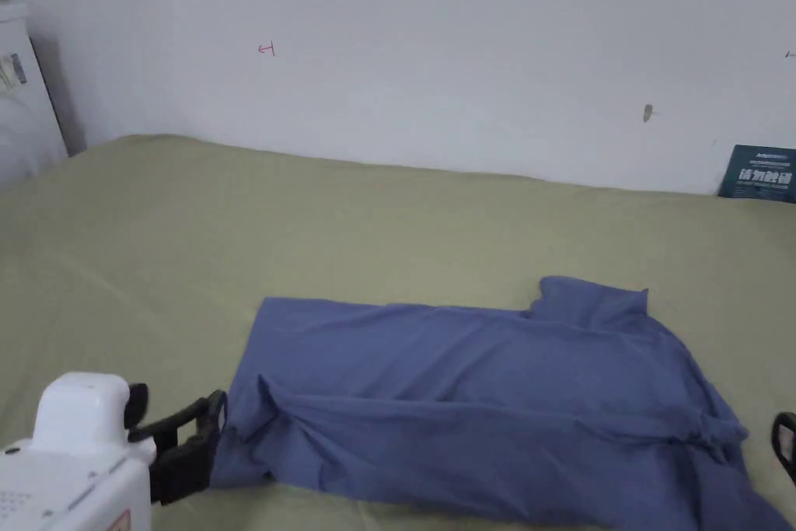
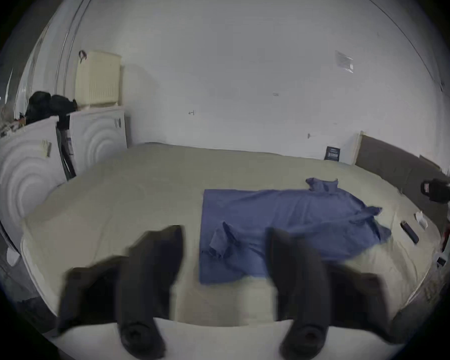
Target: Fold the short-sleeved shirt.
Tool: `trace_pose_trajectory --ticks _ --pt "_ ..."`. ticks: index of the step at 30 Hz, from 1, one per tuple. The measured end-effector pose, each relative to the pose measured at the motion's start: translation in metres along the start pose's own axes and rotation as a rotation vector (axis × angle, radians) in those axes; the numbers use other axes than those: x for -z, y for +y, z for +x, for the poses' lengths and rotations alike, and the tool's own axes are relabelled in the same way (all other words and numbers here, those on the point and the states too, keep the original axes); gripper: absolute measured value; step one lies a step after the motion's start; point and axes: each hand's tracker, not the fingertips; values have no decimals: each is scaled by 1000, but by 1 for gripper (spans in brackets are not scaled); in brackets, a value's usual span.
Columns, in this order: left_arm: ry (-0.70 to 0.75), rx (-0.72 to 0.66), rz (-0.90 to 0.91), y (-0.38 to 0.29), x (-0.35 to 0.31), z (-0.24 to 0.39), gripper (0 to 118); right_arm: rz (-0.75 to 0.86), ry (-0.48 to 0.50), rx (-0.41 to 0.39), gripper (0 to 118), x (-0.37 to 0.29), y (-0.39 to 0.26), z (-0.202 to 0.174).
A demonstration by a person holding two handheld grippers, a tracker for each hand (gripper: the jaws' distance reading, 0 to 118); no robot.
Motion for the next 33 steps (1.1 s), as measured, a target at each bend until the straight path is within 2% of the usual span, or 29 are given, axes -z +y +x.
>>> trace_pose_trajectory --ticks 1,3,5,6,9,10,11,12,13,15,16,22,23,24,25,26,27,28,30,32,33 --pt "4 11 -23 -7 -5 3 0 -12 -5 0 0 -8 -6 -3" --pt "10 41 -104 -22 -1 8 0 -48 -56 -33 0 -17 -18 -8" --pt "-23 -9 -164 -35 1 4 0 -113 5 28 0 -20 -26 -7" --pt "-29 -41 -176 -39 3 3 0 -112 -7 36 0 -22 -29 -8" --pt "-36 -84 -205 -43 21 -2 0 -109 -9 9 0 -21 -33 -11" --pt "-74 -108 -228 -42 31 -4 1 -117 -11 14 0 -20 -32 -9" --pt "-82 -132 -244 -37 41 -3 10 -122 -7 25 0 -18 -32 -6" --pt "-99 -145 -278 -36 55 -5 10 -127 -12 34 0 -12 -34 -3" --pt "-99 -166 -303 -36 69 -7 16 -129 -21 37 0 -10 -34 -1" --pt "-79 -196 -350 -36 97 -10 55 -141 -28 43 0 -6 -34 3" --pt "-70 -218 -362 -36 111 -12 62 -147 -33 46 0 -2 -34 6" --pt "-37 -305 -455 -42 176 -31 61 -189 -70 53 0 21 -39 22" --pt "-39 -340 -456 -41 173 -30 57 -196 -78 64 0 28 -41 27" --pt "-46 -363 -439 -40 174 -33 44 -215 -76 82 0 40 -47 38" --pt "-31 -365 -420 -38 172 -34 7 -273 -103 97 4 52 -49 43" --pt "-36 -388 -426 -37 175 -37 0 -300 -120 106 38 64 -53 49" --pt "-23 -401 -435 -33 172 -33 0 -334 -105 123 75 75 -57 55" --pt "-49 -427 -454 -35 175 -37 0 -397 -87 146 95 91 -61 66" --pt "-54 -404 -462 -37 177 -36 0 -470 -26 196 91 114 -70 73" --pt "-61 -389 -457 -37 177 -38 0 -505 24 193 91 135 -78 74" --pt "-61 -388 -459 -36 177 -39 0 -525 8 181 90 144 -82 73"
